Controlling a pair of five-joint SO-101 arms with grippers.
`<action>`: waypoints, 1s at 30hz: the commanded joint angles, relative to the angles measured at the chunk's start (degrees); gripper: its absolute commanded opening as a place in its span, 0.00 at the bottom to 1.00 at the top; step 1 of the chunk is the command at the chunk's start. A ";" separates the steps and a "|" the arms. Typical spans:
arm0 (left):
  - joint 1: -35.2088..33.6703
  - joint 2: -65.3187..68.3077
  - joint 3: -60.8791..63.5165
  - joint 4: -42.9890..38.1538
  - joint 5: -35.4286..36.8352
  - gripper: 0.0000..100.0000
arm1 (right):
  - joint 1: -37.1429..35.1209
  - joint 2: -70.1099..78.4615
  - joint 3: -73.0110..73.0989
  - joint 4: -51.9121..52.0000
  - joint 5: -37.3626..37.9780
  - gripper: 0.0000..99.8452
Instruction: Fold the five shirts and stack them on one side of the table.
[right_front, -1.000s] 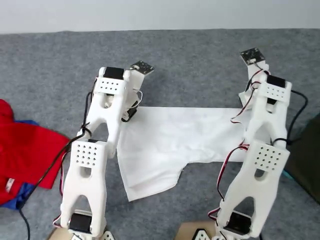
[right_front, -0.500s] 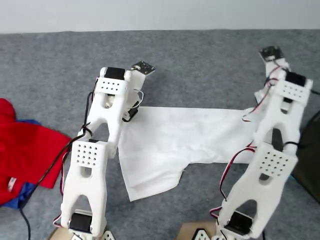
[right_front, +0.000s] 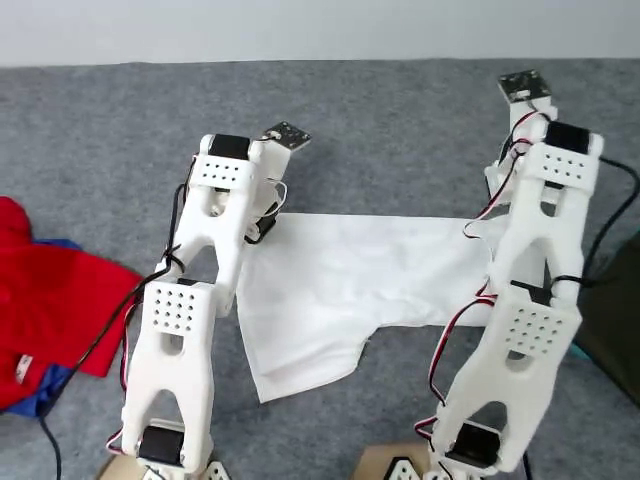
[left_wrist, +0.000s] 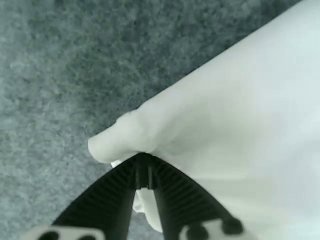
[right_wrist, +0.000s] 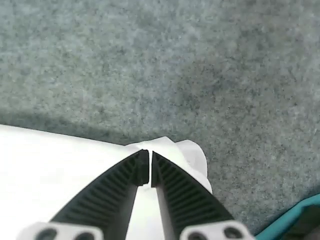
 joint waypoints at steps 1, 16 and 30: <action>-0.70 0.88 -0.13 0.26 0.00 0.01 | 2.24 1.54 -2.02 -0.57 -0.35 0.02; -0.70 0.88 -0.13 0.26 0.00 0.01 | 12.44 3.91 -2.11 -2.42 -0.26 0.02; -0.62 -5.01 -1.63 0.53 1.14 0.01 | 6.02 -8.40 -2.02 6.64 -0.70 0.12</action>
